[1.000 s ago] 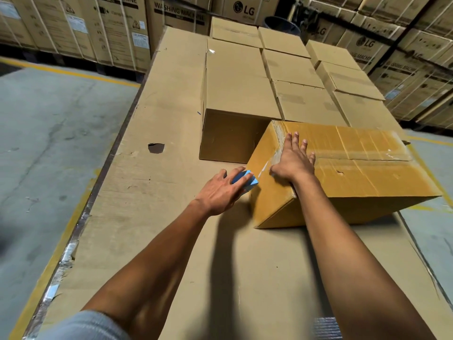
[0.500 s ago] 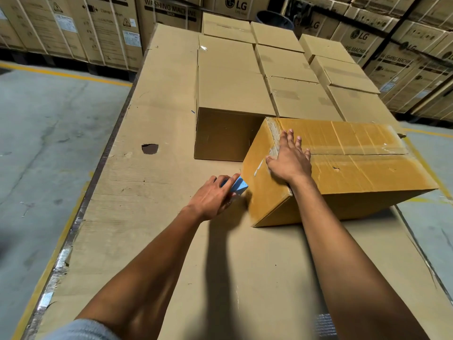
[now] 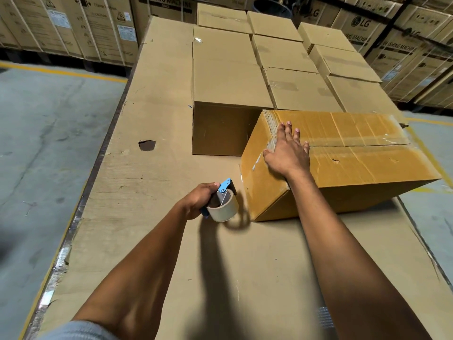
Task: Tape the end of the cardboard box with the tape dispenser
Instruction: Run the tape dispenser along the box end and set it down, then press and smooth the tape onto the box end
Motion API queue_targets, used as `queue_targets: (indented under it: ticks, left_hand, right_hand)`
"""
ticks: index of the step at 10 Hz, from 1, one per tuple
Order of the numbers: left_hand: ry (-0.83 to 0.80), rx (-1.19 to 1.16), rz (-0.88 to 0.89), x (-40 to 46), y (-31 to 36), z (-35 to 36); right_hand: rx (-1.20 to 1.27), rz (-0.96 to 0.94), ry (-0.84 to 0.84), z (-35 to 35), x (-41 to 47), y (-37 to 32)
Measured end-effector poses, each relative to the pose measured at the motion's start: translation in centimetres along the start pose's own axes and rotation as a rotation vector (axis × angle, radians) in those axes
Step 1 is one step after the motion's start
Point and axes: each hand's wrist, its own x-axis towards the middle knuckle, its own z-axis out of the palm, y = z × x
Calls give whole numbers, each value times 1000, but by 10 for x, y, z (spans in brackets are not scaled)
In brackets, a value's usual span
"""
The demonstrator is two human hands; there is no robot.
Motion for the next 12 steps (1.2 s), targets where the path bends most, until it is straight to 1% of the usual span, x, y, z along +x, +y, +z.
queue_targets:
  ticks: [1,2,3,4,5,6,7,8,9,10,11,12]
  left_hand:
    - [100,-54,-49,1,-14,-2]
    - [240,47,-89,6,-26,-9]
    - [329,204,-99,7,-29,-16]
    - [405,344,-100,6,-29,-23]
    - [446,373,-76,3,-25,-28]
    - [511,323,-30,1,-14,-31]
    - [538,395,90,-3,8,-28]
    - [564,432,285,-7,32,-9]
    - [507,429,492,-10,52,25]
    - [397,473,655,-12,66,64]
    - [286,516,762,-14,80,106]
    - [237,466,781,-13,92,140]
  right_hand:
    - [1,0,2,1,0,0]
    - [3,-4,2,2,1,1]
    - [-1,-5,4,2,1,0]
    - [1,-7,1,1,2,0]
    - [2,-8,-1,0,2,-1]
    - [14,-13,3,0,0,-1]
    - [31,-18,5,-1,0,0]
    - [79,-17,-14,-3,-1,2]
    - [198,-20,-10,-10,0,7]
    - [326,-42,-20,-17,0,23]
    - [355,-140,-20,-20,-6,42]
    - [290,-225,36,-15,-11,51]
